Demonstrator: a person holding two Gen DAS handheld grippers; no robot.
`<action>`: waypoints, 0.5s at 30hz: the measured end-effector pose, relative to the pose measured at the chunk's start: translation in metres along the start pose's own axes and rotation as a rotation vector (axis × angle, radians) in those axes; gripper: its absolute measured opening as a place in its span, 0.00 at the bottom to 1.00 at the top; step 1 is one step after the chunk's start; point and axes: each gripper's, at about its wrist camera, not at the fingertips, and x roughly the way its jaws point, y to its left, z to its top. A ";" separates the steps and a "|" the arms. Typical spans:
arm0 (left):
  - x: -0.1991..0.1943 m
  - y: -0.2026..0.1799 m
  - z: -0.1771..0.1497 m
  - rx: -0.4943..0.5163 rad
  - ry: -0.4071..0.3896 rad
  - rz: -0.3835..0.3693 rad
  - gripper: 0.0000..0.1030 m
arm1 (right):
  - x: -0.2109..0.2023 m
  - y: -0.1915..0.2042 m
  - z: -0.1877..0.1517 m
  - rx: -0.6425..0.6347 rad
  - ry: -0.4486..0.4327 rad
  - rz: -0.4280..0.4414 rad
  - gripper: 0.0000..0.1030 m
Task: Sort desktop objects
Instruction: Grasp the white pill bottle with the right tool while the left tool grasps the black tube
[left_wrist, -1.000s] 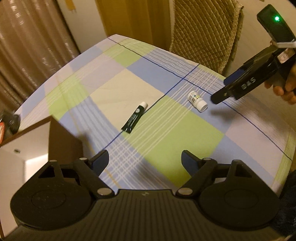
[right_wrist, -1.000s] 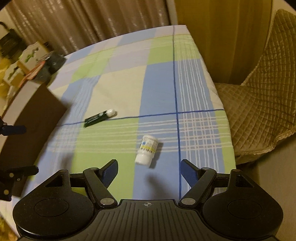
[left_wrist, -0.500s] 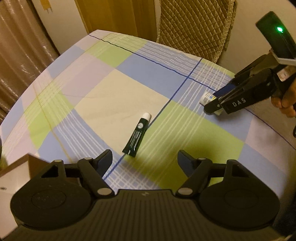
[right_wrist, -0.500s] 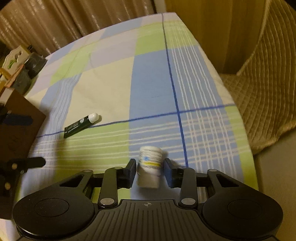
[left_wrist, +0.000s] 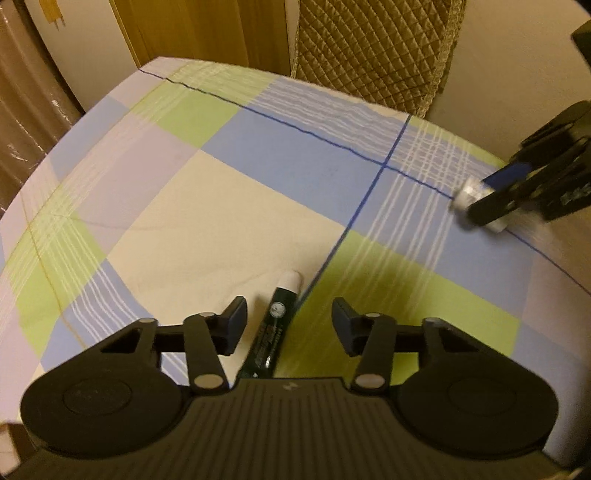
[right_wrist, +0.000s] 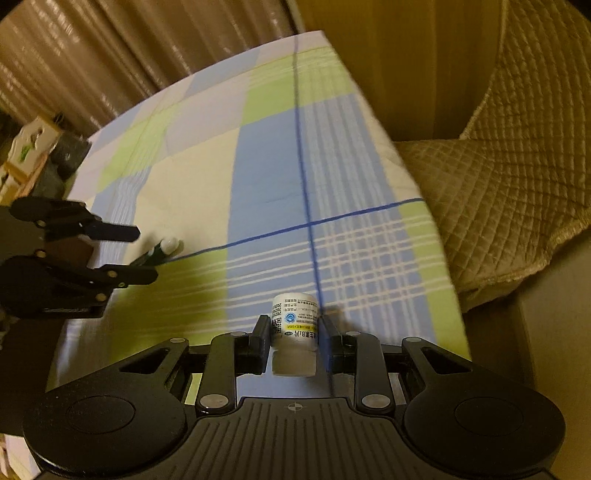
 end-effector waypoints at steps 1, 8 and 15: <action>0.004 0.003 0.001 -0.004 0.006 -0.006 0.37 | -0.002 -0.002 0.001 0.007 -0.001 -0.002 0.25; 0.016 0.015 -0.006 -0.064 0.010 -0.059 0.20 | -0.008 -0.014 -0.001 0.051 -0.002 -0.001 0.25; 0.006 -0.006 -0.021 -0.063 0.005 -0.070 0.13 | -0.014 -0.007 -0.004 0.040 -0.003 0.014 0.25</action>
